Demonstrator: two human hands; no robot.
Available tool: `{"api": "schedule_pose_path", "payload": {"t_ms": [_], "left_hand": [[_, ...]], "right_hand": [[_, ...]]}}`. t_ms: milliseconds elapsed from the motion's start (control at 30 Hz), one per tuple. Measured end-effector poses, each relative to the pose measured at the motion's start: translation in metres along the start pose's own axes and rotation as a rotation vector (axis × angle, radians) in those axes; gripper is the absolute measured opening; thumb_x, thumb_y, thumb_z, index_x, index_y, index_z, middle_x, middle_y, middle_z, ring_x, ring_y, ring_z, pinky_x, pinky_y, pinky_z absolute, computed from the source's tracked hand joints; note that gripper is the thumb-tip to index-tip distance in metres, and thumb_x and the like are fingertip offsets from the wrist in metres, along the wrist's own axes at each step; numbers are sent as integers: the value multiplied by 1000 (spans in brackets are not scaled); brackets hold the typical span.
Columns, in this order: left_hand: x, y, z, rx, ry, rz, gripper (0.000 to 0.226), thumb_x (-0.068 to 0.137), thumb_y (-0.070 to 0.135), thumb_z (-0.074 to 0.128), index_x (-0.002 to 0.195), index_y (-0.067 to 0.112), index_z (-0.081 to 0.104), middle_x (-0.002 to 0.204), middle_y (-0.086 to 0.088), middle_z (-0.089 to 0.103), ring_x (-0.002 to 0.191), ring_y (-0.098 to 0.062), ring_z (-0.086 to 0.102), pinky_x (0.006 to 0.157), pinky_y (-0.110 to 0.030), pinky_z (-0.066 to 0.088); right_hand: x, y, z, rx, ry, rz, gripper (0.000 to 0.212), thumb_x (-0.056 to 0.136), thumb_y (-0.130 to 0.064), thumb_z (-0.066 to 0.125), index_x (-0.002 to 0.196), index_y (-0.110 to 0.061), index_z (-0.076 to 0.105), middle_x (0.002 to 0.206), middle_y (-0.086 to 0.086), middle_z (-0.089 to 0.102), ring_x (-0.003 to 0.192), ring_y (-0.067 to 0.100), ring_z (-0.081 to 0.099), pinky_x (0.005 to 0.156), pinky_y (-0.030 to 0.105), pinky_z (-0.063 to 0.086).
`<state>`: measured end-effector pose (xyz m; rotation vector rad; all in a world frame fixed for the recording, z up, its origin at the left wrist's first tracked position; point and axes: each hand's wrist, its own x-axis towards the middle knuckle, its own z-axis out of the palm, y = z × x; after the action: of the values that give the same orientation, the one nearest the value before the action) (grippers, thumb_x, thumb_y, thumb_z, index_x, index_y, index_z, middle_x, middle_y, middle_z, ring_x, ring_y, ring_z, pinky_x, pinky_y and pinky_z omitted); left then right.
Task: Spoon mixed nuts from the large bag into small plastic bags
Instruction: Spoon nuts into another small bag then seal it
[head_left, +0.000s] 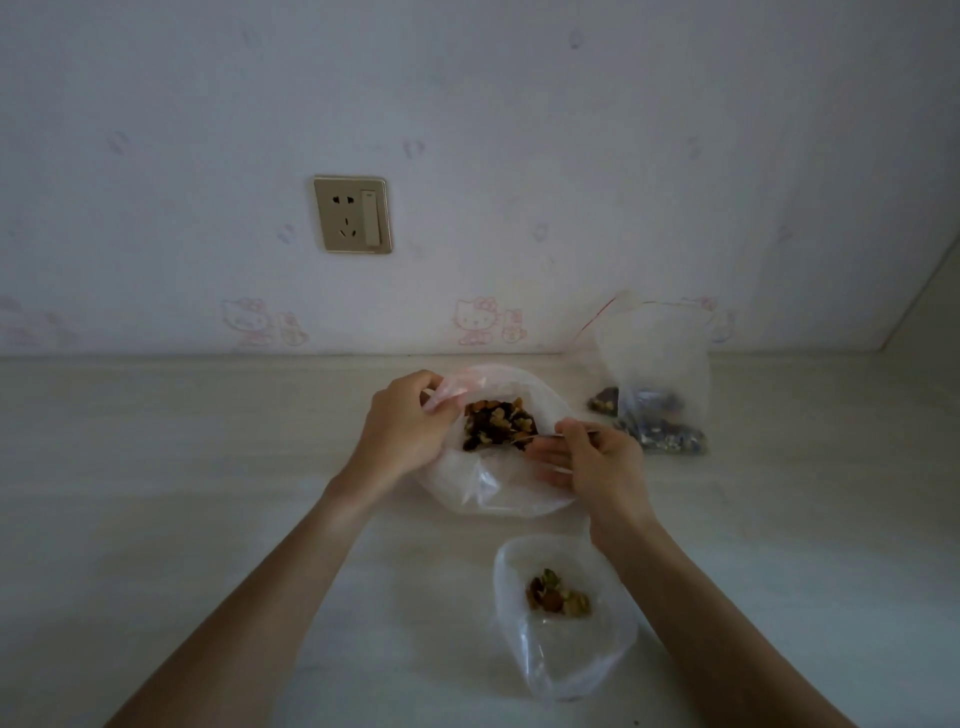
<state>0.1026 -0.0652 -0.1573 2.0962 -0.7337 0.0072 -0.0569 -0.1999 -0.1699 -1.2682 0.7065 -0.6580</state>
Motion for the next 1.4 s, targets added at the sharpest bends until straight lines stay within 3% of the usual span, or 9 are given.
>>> {"api": "schedule_pose_path", "payload": {"t_ms": [200,400,667,867,1000,1067,1200,1300,1400], "left_hand": [[0,0,0,27,7,52,10,93,37,70,87,38,62,75,21,62,70,7,58,53,-9,35],[-4,-5,1,51,45,82,5,95,39,67,95,34,66,84,13,68,76,-9,66,65,-26,50],[-6,1,-5,71,18,32,29,94,47,67,115,27,69,102,6,74,85,-12,69,76,-32,58],[-18,15,-24,112,77,51,62,87,68,63,128,22,60,123,8,61,104,-11,64,91,-39,57],[-51,27,-32,128,173,187,33,91,45,72,115,26,60,113,12,59,103,-6,60,84,-27,51],[-72,34,-35,110,130,226,19,91,36,74,104,29,61,100,14,62,90,-2,62,78,-25,52],[-114,47,-36,97,-93,124,16,90,46,73,84,35,63,74,15,68,71,4,64,62,-22,48],[-140,52,-29,145,-224,-10,37,87,71,61,90,34,60,79,13,69,70,1,65,68,-27,54],[-160,54,-20,213,-359,-137,70,67,95,49,103,35,54,86,10,70,79,-6,68,74,-32,57]], "right_hand": [[3,-7,1,-15,-19,21,18,105,-14,56,99,-6,70,83,10,80,80,24,79,59,34,62],[-2,-11,-9,21,-74,17,20,106,-15,53,106,-3,69,89,13,80,84,26,79,56,33,61],[-6,-21,-20,42,-117,-28,25,107,-17,51,111,0,68,92,16,79,86,28,78,58,38,63],[-14,-38,-28,55,-131,-44,25,108,-17,50,111,0,69,95,18,78,89,29,78,59,38,64],[-29,-53,-45,60,-161,-76,27,108,-17,49,111,2,69,96,20,78,91,33,78,61,39,64],[-39,-58,-58,50,-173,-86,28,108,-17,50,111,3,69,97,22,77,91,34,77,62,41,64],[-62,-61,-85,24,-200,-91,27,108,-17,50,109,3,69,96,24,77,89,37,77,63,43,64],[-79,-57,-100,44,-221,-71,27,107,-15,49,107,3,69,96,26,76,88,40,76,62,41,63],[-94,-51,-110,54,-269,-54,28,107,-17,49,108,4,69,98,26,75,89,41,76,63,39,63]]}}
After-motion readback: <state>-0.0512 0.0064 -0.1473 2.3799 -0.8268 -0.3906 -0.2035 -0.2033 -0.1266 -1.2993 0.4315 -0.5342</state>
